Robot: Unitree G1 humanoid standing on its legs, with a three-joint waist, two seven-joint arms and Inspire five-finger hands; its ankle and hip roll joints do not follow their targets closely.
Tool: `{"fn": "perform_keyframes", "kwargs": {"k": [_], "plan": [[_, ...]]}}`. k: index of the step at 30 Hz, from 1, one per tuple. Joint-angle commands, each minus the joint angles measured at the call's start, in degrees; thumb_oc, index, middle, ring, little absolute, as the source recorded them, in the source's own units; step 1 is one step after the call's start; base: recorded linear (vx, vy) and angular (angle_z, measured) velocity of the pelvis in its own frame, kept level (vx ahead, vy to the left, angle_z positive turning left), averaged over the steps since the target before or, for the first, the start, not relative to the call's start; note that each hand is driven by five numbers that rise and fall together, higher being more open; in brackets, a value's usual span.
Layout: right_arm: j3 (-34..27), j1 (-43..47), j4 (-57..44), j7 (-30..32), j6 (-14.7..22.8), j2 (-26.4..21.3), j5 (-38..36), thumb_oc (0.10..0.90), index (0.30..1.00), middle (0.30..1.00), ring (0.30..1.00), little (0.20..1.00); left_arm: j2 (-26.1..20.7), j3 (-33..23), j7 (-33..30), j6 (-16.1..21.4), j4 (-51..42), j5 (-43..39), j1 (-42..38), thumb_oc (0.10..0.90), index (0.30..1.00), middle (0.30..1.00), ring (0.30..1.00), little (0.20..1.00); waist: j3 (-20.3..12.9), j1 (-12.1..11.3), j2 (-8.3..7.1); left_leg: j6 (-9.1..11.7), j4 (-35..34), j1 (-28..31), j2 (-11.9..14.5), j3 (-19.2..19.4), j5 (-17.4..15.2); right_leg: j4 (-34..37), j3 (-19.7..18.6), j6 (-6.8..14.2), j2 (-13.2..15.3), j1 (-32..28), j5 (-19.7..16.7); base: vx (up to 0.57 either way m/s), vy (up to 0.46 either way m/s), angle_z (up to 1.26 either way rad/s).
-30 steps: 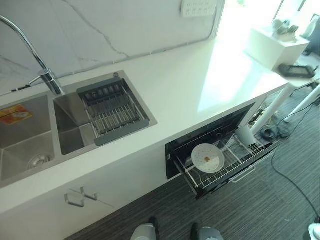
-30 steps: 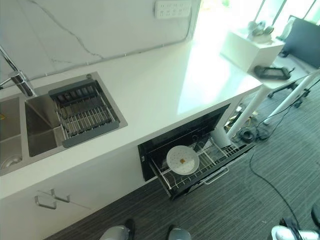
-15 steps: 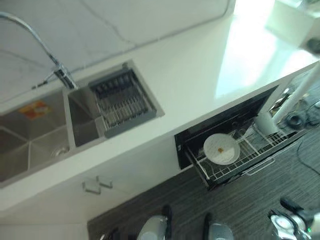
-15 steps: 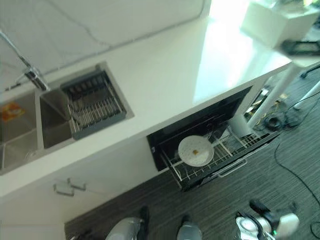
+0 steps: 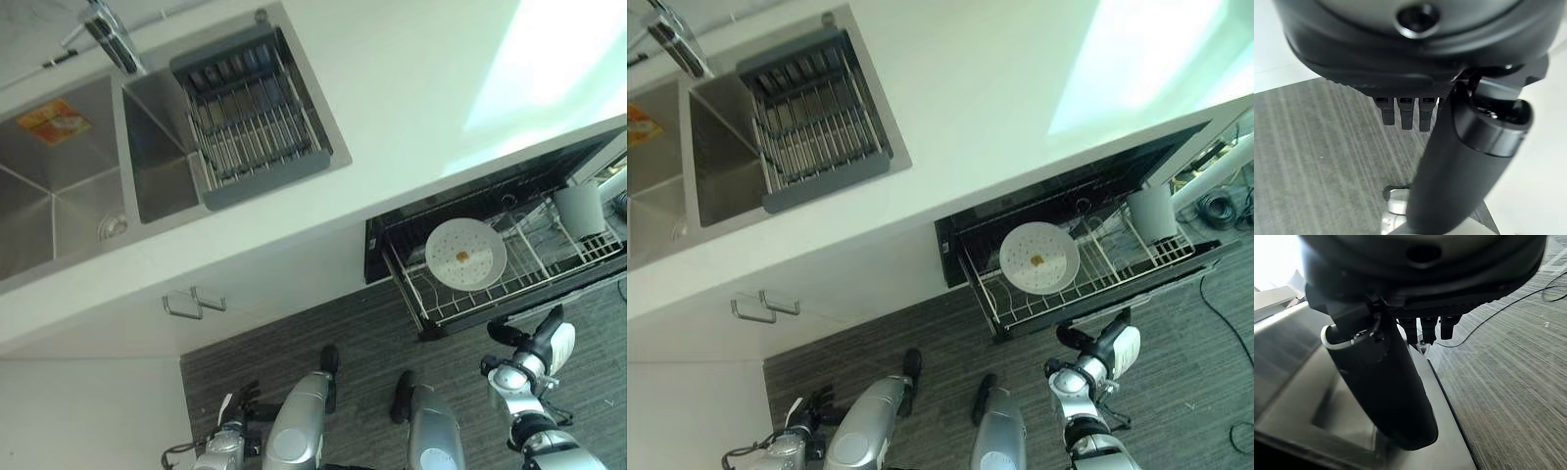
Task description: Place the dishes in the dishwasher.
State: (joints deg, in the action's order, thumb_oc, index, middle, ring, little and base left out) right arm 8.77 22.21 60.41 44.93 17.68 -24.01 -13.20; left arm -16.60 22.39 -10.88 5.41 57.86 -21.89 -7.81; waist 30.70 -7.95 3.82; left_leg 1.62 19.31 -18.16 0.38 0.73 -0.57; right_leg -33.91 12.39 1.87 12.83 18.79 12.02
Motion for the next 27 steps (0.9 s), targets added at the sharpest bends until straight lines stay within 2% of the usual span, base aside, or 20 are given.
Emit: {"fn": "perform_keyframes", "kwargs": {"k": [1,6,9,10,16,18,21,26,27], "plan": [[3.29,6.38,-4.06,-4.19,2.03,-5.37,2.06,0.8,0.9,0.9,0.9,0.9,-1.79,1.27,0.5,1.9,-4.92,2.99,1.05,0.8,0.9,0.9,0.9,0.9,-1.06,-2.13,0.3,-1.98,1.27,3.67,1.28,-2.15,-7.85,-1.76,-0.86,1.32,0.0,-2.08,2.98,-0.1,-0.03,0.17],[5.37,12.81,-4.12,-6.55,2.98,-8.2,3.13,0.8,0.9,0.9,0.9,0.9,-2.74,5.22,2.26,1.32,-7.54,8.93,-0.45,0.8,0.9,0.9,0.9,0.9,-0.9,-4.06,0.36,-2.49,2.57,-0.6,0.82,-3.35,-7.51,-4.35,-0.02,1.09,0.14,1.74,3.6,-0.07,-0.028,0.16],[8.05,18.72,-4.62,-8.38,3.77,-10.74,4.34,0.8,0.9,0.9,0.9,0.9,-4.98,8.87,-0.15,7.22,-9.68,16.32,-1.05,0.8,0.9,0.9,0.9,0.9,-0.9,-5.78,0.26,-2.8,3.1,-3.83,0.51,-4.35,-7.12,-5.62,0.7,1.02,-0.12,4.41,4.08,-0.04,-0.02,0.19],[8.91,20.14,-4.48,-8.83,4.24,-11.17,5.32,0.8,0.9,0.9,0.9,0.9,-5.84,9.85,-0.94,8.45,-10.54,19.05,-1.05,0.8,0.9,0.9,0.9,0.9,-0.9,-6.22,-0.08,-2.7,3.82,-3.82,0.2,-4.68,-8.68,-6.75,0.2,1.57,-0.12,4.48,5.81,0.01,-0.028,0.2],[13.73,29.21,-3.47,-9.57,5.07,-13.23,8.27,0.8,0.9,0.9,0.9,0.9,-9.5,13.78,-2.36,9.15,-12.11,26.23,-2.83,0.8,0.9,0.9,0.9,0.9,-0.9,-8.12,-0.85,-2.9,3.67,-6.67,-0.05,-6.14,-8.09,-7.53,1.13,1.8,-0.87,6.48,6.21,-0.03,-0.022,0.01],[15.72,32.96,-3.53,-9.28,4.76,-13.74,9.25,0.8,0.9,0.9,0.9,0.9,-10.74,16.12,-4.08,9.71,-11.52,34.48,-3.55,0.8,0.9,0.9,0.9,0.9,-0.9,-8.74,-1.26,-2.88,3.62,-7.79,-0.15,-6.78,-7.8,-7.98,1.62,1.91,-1.16,7.2,6.38,-0.04,-0.043,0.15],[18.21,37.58,-2.4,-9.8,4.66,-14.5,9.62,0.8,0.9,0.9,0.9,0.9,-12.46,19.19,-8.85,10.9,-12.91,42.16,-3.43,0.8,0.9,0.9,0.9,0.9,-0.9,-9.55,-1.45,-2.95,3.3,-8.69,-0.14,-7.25,-7.43,-8.41,1.95,1.97,-1.51,7.78,6.77,-0.02,-0.013,0.17],[23.06,44.35,-1.1,-10.56,4.32,-14.41,12.71,0.8,0.9,0.9,0.9,0.9,-14.27,21.45,-12.18,10.12,-12.83,41.19,-5.02,0.8,0.9,0.9,0.9,0.9,-0.9,-10.93,-2.11,-2.73,2.72,-10.09,-0.22,-7.93,-6.69,-8.2,2.94,2.37,-1.86,8.22,6.67,-0.03,-0.046,0.06],[25.02,46.61,-0.96,-10.48,4.03,-14.18,11.29,0.8,0.9,0.9,0.9,0.9,-14.29,21.46,-13.41,10.64,-12.22,41.99,-5.36,0.8,0.9,0.9,0.9,0.9,-0.9,-11.52,-2.43,-2.68,2.43,-10.63,-0.22,-8.33,-6.35,-7.96,3.46,2.48,-1.98,8.35,6.5,-0.03,-0.084,0.08]]}}
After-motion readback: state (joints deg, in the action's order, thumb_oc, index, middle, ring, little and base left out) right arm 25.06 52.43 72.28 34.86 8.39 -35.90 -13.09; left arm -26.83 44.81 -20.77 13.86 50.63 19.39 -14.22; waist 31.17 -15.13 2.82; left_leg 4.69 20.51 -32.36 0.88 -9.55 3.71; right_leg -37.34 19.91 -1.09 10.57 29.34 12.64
